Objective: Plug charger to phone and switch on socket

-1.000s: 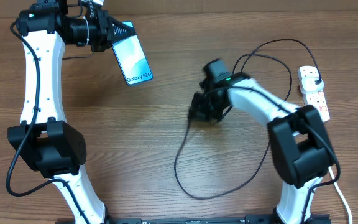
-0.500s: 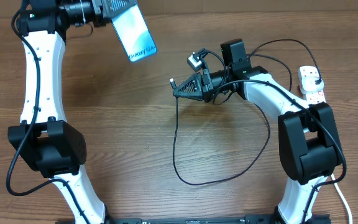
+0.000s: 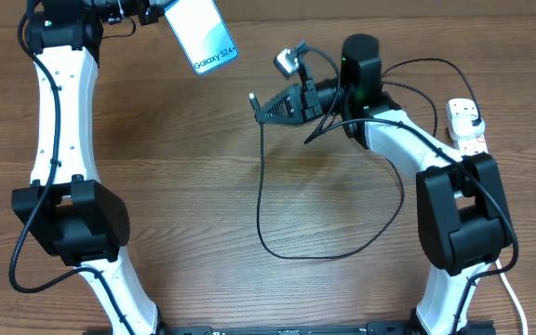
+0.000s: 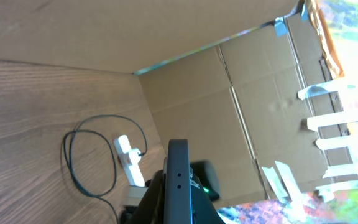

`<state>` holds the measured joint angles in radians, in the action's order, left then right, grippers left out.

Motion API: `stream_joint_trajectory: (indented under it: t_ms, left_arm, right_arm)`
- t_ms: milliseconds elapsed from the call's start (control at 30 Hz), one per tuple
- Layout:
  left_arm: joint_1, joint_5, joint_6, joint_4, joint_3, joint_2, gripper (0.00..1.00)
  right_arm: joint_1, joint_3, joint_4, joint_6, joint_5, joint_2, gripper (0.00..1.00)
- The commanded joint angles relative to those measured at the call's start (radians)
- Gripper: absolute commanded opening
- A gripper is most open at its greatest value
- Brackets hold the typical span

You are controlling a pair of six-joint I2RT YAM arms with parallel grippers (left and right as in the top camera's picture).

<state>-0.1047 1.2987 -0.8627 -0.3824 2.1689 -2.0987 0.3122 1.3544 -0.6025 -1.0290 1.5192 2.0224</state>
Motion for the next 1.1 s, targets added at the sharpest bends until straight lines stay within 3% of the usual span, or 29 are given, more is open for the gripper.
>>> stream_joint_trajectory:
  t_ms: [0,200,367,1067]
  left_arm:
    - [0.007,0.018,-0.04,0.006,0.015,-0.005,0.04]
    - [0.009,0.006,-0.039,0.005,0.015,-0.005,0.04]
    - [0.028,-0.001,-0.039,0.006,0.015,-0.005,0.04]
    - [0.027,0.065,-0.072,0.002,0.015,-0.005,0.04]
  right_arm:
    - [0.008,0.016,-0.238,-0.428,-0.053,-0.008,0.04]
    - [0.015,0.016,-0.617,-0.761,-0.121,-0.008,0.04]
    - [0.039,0.016,-0.713,-0.893,-0.171,-0.008,0.04]
    - [0.097,0.016,-0.714,-0.927,-0.186,-0.008,0.04]
